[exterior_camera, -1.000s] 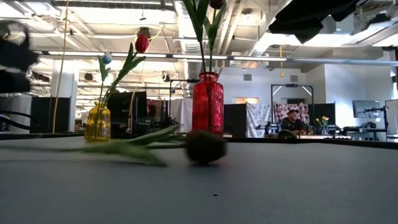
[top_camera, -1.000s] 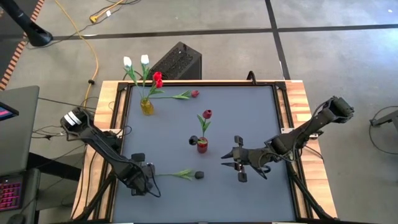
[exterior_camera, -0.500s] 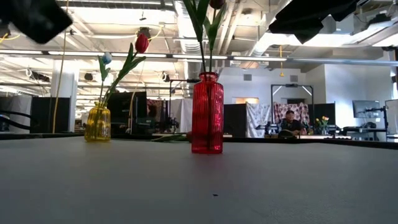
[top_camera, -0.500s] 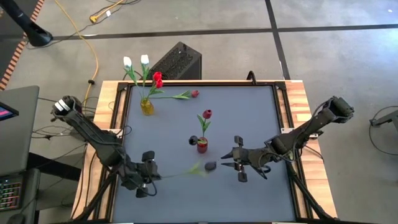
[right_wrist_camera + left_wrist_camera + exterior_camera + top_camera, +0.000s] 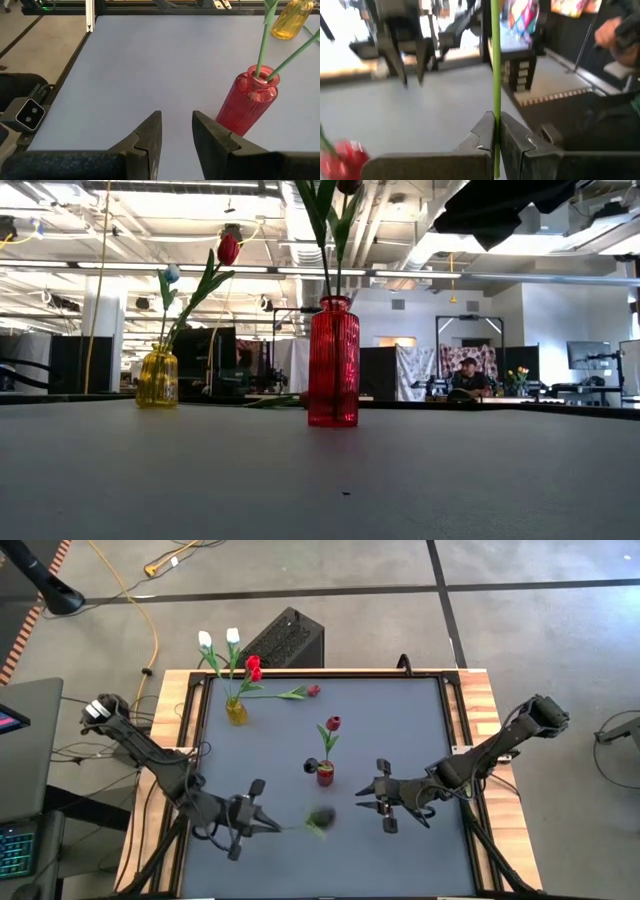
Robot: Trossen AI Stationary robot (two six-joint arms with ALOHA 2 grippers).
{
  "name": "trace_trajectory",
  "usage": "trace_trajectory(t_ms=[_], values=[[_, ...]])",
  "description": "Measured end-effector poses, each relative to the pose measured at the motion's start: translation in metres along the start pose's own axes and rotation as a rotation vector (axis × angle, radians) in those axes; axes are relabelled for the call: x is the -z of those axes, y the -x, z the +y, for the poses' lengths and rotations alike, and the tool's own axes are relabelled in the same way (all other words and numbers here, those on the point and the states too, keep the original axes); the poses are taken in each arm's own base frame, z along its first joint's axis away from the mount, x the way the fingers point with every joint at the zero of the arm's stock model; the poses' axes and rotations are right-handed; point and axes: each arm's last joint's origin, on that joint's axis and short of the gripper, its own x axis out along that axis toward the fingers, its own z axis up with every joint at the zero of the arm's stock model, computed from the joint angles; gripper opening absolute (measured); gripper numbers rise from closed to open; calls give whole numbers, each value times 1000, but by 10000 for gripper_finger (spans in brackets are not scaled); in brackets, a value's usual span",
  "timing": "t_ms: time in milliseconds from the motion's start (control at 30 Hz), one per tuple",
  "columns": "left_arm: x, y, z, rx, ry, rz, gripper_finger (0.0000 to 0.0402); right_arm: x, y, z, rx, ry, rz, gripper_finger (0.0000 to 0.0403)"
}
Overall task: Sort flowers into vase by color
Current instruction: Put the black tulip into the red vase
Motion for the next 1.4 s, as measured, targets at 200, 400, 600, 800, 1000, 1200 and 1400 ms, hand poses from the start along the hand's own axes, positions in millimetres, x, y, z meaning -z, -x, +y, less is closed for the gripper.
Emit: trace_trajectory(t_ms=[200, 400, 600, 800, 1000, 1200, 1400], values=[[-17, -5, 15, -11, -117, -146, 0, 0, 0, 1, -2, 17, 1, 133], [-25, -10, 34, 2, -197, -205, 0, 1, -2, -6, 24, 42, 21, 133], [-30, -13, 51, 31, -282, -253, 0, 4, -5, -18, 76, 43, 75, 133], [-29, -15, 73, -49, -312, -294, 0, 3, -7, -26, 103, 32, 82, 133], [-31, -15, 106, -125, -302, -288, 0, 3, -9, -32, 126, 25, 98, 133], [-38, -7, 136, -91, -269, -355, 0, 3, -10, -38, 146, 6, 99, 133], [-52, 21, 152, 32, -264, -444, 0, 3, -10, -38, 148, -61, 94, 133]])
